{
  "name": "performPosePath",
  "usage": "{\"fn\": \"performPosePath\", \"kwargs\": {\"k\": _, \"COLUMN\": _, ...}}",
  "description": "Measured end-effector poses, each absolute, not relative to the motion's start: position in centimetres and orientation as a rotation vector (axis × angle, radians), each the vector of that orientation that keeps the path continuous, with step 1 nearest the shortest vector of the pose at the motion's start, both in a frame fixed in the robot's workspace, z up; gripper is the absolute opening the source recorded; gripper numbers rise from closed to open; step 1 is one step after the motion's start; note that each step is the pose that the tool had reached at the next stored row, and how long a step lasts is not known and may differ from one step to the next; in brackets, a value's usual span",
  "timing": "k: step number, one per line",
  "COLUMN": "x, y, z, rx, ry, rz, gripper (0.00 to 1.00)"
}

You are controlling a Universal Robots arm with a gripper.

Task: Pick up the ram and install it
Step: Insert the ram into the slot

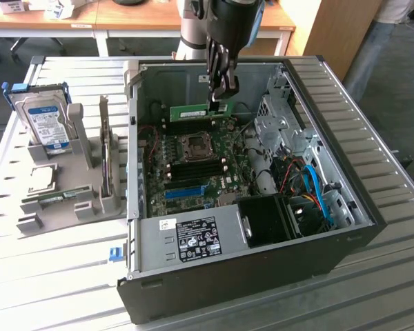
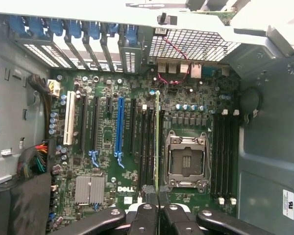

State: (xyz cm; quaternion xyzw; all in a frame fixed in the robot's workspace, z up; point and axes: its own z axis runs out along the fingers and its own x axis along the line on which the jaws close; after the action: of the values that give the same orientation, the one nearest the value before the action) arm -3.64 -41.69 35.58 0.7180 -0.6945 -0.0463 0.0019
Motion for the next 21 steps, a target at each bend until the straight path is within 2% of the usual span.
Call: {"fn": "performPosePath", "kwargs": {"k": 21, "x": -3.6, "y": -41.7, "z": 31.8, "rx": 2.251, "ry": -2.18, "rz": -0.145, "gripper": 0.12}}
